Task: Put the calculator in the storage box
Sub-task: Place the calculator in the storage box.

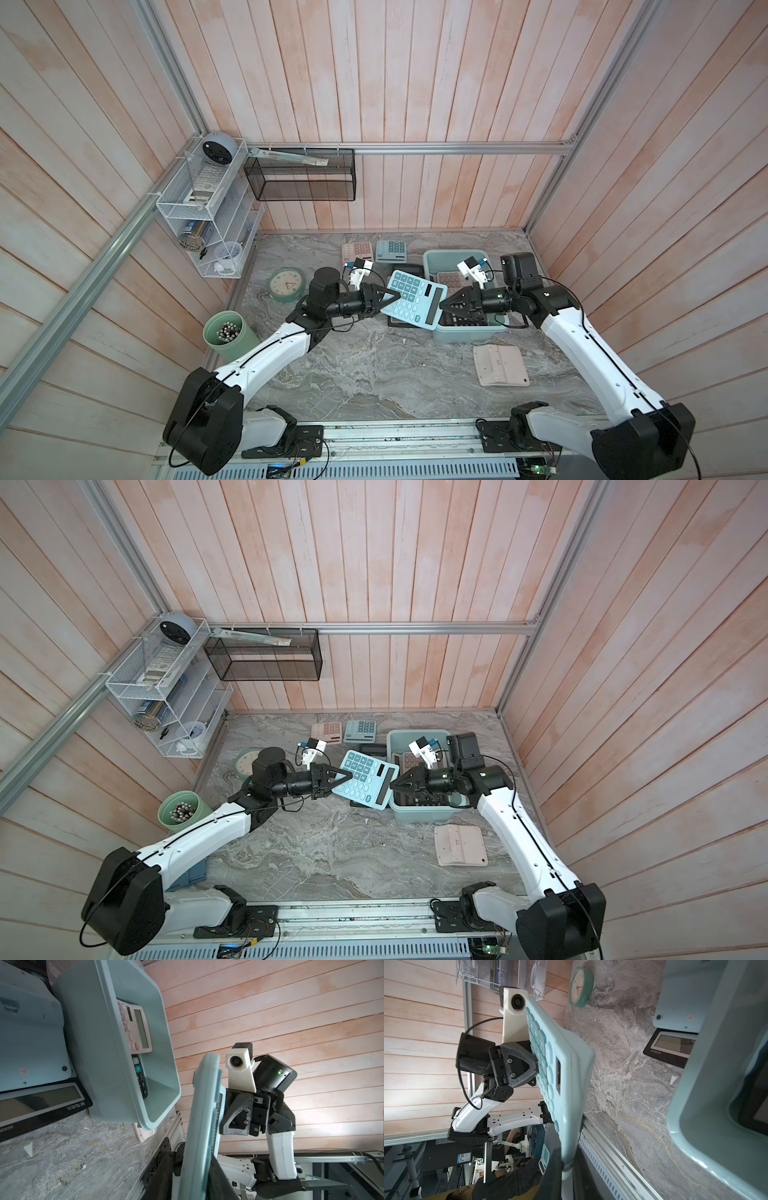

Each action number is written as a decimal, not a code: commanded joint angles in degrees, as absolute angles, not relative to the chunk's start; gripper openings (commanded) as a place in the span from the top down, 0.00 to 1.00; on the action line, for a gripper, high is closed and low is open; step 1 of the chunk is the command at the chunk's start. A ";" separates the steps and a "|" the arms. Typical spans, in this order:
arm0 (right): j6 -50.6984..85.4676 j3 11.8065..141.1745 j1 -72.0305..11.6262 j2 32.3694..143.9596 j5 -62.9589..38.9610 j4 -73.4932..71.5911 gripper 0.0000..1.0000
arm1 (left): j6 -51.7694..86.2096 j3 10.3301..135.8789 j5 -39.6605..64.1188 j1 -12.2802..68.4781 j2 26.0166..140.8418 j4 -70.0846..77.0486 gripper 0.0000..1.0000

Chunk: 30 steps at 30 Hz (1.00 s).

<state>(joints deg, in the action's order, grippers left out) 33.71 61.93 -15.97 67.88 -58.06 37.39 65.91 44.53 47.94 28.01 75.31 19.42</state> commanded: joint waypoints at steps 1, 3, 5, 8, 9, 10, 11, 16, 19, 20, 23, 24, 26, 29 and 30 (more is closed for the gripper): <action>37.77 60.54 -17.03 67.68 -57.76 28.97 0.92 | 74.50 41.52 47.39 28.21 77.51 32.29 0.88; 40.75 59.26 -17.38 67.37 -56.70 24.87 0.85 | 79.23 39.66 45.84 28.39 78.90 39.79 0.93; 43.18 58.17 -17.55 67.08 -55.91 21.81 0.79 | 83.81 37.82 43.89 28.47 80.47 47.47 0.97; 45.31 57.07 -17.84 67.10 -55.54 19.07 0.76 | 88.56 36.09 41.40 29.06 83.20 56.33 1.00; 45.59 56.89 -18.06 67.15 -55.29 18.69 0.75 | 89.38 35.91 40.88 29.39 84.29 58.28 1.00; 45.74 56.91 -18.17 67.32 -55.13 18.68 0.75 | 89.71 35.79 40.23 29.75 85.03 59.35 1.00; 45.83 56.87 -18.35 67.45 -54.94 18.63 0.74 | 89.82 35.85 39.56 30.22 85.76 60.11 1.00; 45.01 57.28 -18.77 68.27 -53.63 20.31 0.77 | 87.78 36.56 37.25 32.98 86.81 59.74 1.00; 40.02 59.79 -18.78 68.55 -50.16 27.58 0.92 | 83.29 36.55 34.92 33.40 84.09 52.65 1.00; 37.92 61.07 -18.76 68.55 -48.33 30.36 1.00 | 80.71 36.56 33.57 33.40 82.58 48.28 0.97; 32.72 64.53 -17.64 68.86 -44.63 37.25 1.00 | 73.21 37.38 28.84 33.55 77.33 34.30 0.59; 30.87 66.02 -16.93 69.14 -43.62 39.72 1.00 | 71.20 37.82 27.51 33.57 75.87 30.59 0.45; 27.03 69.17 -15.56 69.73 -41.65 44.79 1.00 | 68.39 38.68 25.48 33.57 73.54 24.01 0.22; 22.03 73.65 -13.35 69.53 -36.31 52.15 1.00 | 63.61 40.92 22.01 33.49 70.79 12.97 0.00; 20.45 75.06 -12.53 69.44 -33.85 54.75 1.00 | 62.29 41.50 21.03 33.48 70.06 10.13 0.00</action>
<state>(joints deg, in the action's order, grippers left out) 28.38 71.18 -14.20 69.97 -40.25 44.99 69.63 39.11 26.22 33.61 71.79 24.21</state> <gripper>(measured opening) 0.149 0.993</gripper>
